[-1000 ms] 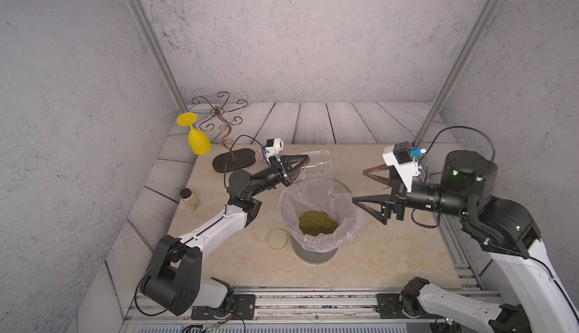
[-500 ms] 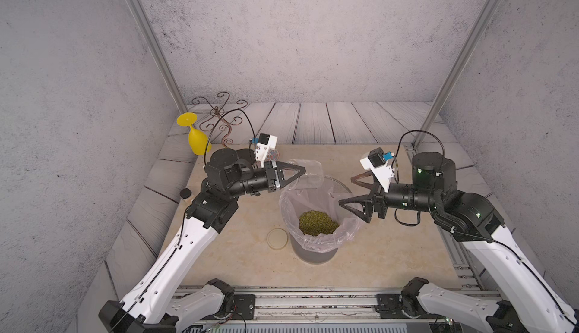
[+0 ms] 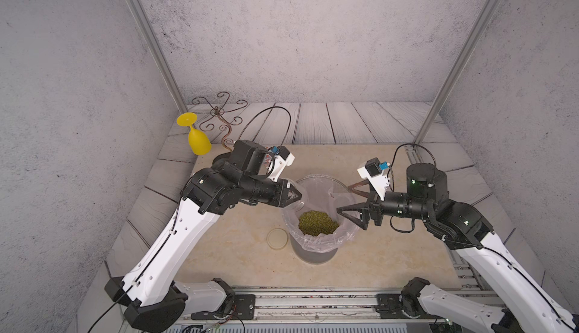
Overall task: Empty moldy mung beans from jars
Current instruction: Place the jar at the center of the board.
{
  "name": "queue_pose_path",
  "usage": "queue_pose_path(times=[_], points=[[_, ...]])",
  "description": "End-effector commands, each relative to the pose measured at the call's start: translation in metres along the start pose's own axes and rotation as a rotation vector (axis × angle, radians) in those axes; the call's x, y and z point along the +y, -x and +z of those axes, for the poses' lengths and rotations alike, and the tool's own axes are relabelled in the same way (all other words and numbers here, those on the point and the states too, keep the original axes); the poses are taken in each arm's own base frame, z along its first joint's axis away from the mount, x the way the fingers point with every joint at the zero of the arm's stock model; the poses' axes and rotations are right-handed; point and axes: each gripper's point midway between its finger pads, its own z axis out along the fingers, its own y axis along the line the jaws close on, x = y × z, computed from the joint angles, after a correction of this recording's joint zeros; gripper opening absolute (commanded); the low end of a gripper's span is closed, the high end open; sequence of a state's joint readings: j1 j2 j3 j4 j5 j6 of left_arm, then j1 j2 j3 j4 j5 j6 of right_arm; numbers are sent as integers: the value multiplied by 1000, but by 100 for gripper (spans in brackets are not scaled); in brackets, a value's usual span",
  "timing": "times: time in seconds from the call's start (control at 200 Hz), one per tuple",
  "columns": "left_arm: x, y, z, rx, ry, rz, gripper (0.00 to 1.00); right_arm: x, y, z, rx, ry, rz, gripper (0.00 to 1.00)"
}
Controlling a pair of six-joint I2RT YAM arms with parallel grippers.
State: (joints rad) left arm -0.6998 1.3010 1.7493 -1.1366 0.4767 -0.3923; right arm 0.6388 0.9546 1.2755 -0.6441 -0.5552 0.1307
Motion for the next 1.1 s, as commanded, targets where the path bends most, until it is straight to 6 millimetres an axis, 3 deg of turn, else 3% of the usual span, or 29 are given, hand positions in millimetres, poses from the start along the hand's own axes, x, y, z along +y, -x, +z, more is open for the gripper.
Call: queue_pose_path(times=[0.0,0.415,0.666,0.856,1.091], points=[[7,-2,-4,35,136,138,0,9,3,-7,-33,27,-24,99],[-7,9,7,126,344,326,0,7,-13,1,-23,50,-17,99],[-21,16,6,89,359,397,0,6,-21,3,-10,52,-16,99],[-34,29,-20,-21,404,493,0,8,-20,1,-32,57,-38,99],[-43,45,-72,-258,383,502,0,8,-26,1,-35,65,-46,99]])
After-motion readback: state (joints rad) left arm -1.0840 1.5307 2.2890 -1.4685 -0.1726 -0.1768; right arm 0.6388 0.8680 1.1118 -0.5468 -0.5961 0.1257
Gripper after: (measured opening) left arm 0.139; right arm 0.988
